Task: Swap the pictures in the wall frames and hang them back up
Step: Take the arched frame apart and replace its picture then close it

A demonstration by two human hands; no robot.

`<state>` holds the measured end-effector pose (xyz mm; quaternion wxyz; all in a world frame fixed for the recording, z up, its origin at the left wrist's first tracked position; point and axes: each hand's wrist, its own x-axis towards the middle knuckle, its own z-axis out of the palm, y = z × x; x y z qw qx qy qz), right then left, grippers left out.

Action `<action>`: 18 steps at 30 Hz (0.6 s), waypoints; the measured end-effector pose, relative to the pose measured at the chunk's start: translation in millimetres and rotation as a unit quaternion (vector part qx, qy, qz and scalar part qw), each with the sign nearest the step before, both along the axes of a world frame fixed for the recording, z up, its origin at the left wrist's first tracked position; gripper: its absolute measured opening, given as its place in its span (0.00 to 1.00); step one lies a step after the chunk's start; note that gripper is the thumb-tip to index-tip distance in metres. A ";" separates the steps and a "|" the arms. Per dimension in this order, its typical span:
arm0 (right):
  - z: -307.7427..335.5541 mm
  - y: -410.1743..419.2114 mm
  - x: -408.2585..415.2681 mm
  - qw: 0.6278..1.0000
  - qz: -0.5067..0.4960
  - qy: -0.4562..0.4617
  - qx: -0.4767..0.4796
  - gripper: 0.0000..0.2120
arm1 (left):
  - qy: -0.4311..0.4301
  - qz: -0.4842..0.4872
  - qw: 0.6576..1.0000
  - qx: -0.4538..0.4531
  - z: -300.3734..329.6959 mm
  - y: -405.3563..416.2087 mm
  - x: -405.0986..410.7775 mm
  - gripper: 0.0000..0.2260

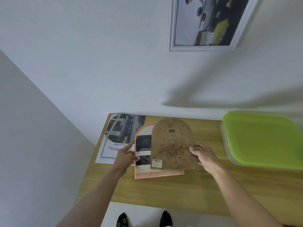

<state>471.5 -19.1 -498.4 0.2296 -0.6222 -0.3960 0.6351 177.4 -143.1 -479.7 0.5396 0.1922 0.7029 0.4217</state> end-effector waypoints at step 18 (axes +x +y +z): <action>-42.5 20.3 65.0 0.911 0.011 -0.408 0.059 0.17 | 0.044 0.002 0.998 -0.040 -18.7 -8.7 2.5 0.38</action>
